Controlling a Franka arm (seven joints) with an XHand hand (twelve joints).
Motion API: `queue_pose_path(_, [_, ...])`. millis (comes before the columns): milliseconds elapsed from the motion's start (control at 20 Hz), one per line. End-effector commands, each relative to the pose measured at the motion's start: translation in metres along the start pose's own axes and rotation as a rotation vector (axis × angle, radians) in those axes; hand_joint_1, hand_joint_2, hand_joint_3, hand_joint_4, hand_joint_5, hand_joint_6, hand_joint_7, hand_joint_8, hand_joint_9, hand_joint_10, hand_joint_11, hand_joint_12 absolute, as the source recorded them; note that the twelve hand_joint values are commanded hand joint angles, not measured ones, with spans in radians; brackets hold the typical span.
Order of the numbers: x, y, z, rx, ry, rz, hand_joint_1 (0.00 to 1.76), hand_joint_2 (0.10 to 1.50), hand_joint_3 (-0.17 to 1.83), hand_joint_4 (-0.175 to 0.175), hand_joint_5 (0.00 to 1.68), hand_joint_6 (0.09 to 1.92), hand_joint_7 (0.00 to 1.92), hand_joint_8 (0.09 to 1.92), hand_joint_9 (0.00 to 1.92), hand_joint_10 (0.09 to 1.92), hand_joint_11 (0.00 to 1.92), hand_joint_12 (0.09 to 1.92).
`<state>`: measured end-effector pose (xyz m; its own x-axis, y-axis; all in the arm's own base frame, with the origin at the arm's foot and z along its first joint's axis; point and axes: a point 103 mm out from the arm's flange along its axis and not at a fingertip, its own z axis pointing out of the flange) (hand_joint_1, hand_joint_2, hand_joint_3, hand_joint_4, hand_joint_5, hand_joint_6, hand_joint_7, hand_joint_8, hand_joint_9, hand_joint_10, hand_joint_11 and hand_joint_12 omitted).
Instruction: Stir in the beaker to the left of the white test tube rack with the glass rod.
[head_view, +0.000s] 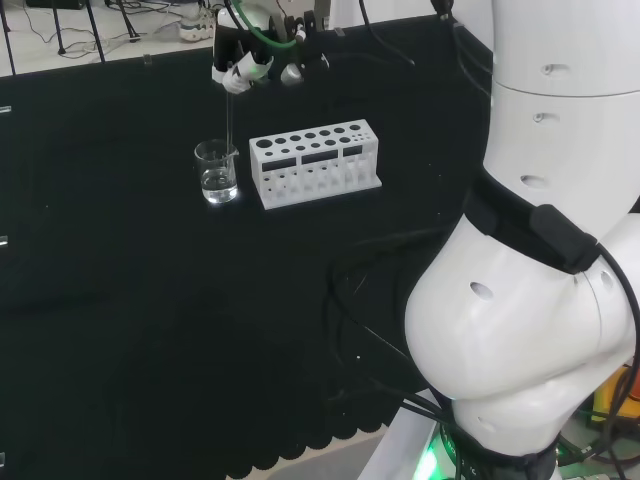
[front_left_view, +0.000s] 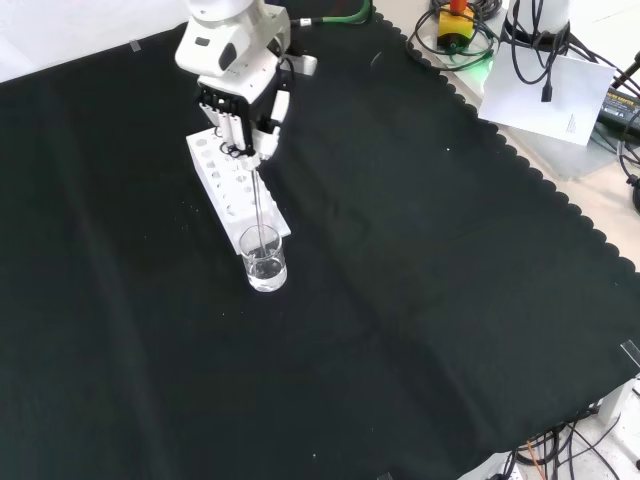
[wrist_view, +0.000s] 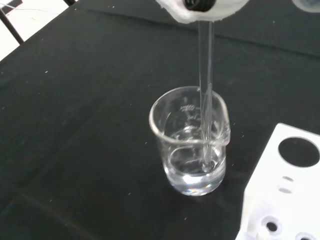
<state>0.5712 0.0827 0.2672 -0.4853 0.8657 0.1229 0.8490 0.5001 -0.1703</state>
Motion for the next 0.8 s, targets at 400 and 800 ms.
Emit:
queue_pose_path(400, [0.018, 0.028, -0.002, -0.009, -0.015, -0.047, 1.33, 1.03, -0.17, -0.175, 1.48, 0.09, 1.38, 0.59, 1.74, 0.43, 1.71, 0.40])
queue_pose_path(800, [0.014, 0.016, -0.015, -0.036, -0.025, -0.053, 1.33, 1.03, -0.17, -0.175, 1.48, 0.09, 1.38, 0.59, 1.74, 0.43, 1.71, 0.40])
